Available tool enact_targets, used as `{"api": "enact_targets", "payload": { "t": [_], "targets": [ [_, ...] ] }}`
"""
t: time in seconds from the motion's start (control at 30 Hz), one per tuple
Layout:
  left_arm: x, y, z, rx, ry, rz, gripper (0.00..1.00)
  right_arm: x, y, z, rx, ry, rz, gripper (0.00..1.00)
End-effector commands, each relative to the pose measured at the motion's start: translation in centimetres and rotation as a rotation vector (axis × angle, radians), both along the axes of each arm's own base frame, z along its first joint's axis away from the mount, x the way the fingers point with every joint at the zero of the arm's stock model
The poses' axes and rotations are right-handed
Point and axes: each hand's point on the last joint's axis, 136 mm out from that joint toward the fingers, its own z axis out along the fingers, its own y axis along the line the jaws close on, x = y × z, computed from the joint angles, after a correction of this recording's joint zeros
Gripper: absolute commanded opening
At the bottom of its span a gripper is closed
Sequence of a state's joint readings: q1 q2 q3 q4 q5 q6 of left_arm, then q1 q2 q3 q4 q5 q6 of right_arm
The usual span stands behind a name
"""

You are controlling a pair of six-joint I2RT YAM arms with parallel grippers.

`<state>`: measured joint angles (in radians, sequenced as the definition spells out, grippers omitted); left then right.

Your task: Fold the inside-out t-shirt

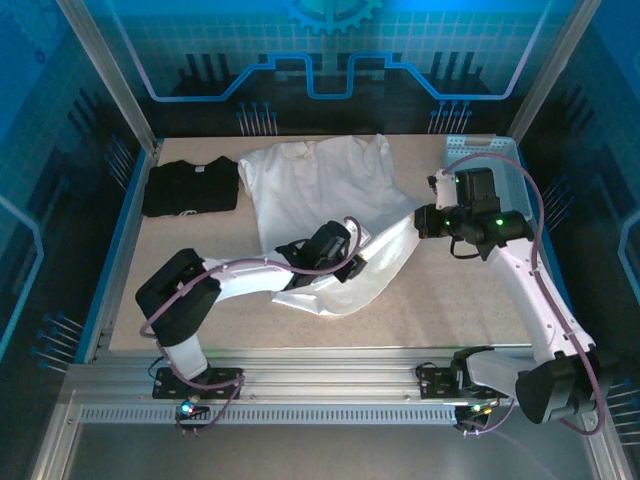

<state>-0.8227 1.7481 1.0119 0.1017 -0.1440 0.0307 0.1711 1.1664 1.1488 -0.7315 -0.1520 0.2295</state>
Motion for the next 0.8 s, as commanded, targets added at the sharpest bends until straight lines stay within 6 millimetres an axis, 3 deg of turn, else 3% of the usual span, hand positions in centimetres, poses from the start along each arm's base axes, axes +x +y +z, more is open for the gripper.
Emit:
{"api": "enact_targets", "payload": {
  "t": [0.0, 0.03, 0.07, 0.13, 0.2, 0.27, 0.33, 0.37, 0.43, 0.5, 0.6, 0.77],
  "targets": [
    [0.6, -0.3, 1.6, -0.078, -0.012, -0.017, 0.22, -0.2, -1.5, 0.0, -0.078, -0.009, -0.057, 0.0],
    [0.5, -0.5, 2.1, -0.105, -0.006, -0.022, 0.08, 0.0, -2.1, -0.7, -0.105, 0.002, -0.079, 0.0],
    [0.2, -0.8, 2.9, -0.139, -0.002, -0.031, 0.0, 0.2, -2.8, -1.5, -0.144, 0.017, -0.104, 0.0],
    [-0.5, -1.4, 4.4, -0.21, 0.015, -0.054, 0.0, 1.1, -4.7, -3.0, -0.239, 0.042, -0.161, 0.07],
    [-1.4, -1.8, 5.9, -0.28, 0.054, -0.079, 0.0, 2.3, -7.9, -3.8, -0.358, 0.076, -0.253, 0.32],
    [-2.0, -1.8, 6.9, -0.331, 0.097, -0.075, 0.0, 3.3, -9.0, -3.2, -0.412, 0.072, -0.278, 0.57],
    [-2.3, -1.4, 7.6, -0.36, 0.143, -0.054, 0.0, 3.8, -6.2, -1.1, -0.375, -0.052, -0.178, 0.73],
    [-2.3, -1.1, 7.9, -0.363, 0.159, -0.034, 0.0, 3.5, -3.4, 0.2, -0.342, -0.146, -0.089, 0.77],
    [-2.1, -0.2, 8.6, -0.365, 0.17, 0.006, 0.0, 1.8, 1.6, 1.7, -0.221, -0.283, 0.064, 0.79],
    [-1.7, 0.9, 9.6, -0.379, 0.171, 0.061, 0.0, -0.8, 6.0, 2.0, -0.08, -0.38, 0.224, 0.77],
    [-1.2, 2.2, 11.0, -0.425, 0.214, 0.124, 0.0, -4.5, 11.0, -0.8, 0.018, -0.454, 0.405, 0.74],
    [-1.3, 2.9, 13.2, -0.46, 0.294, 0.134, 0.0, -6.5, 16.6, -6.4, -0.018, -0.559, 0.51, 0.63]
  ]
}}
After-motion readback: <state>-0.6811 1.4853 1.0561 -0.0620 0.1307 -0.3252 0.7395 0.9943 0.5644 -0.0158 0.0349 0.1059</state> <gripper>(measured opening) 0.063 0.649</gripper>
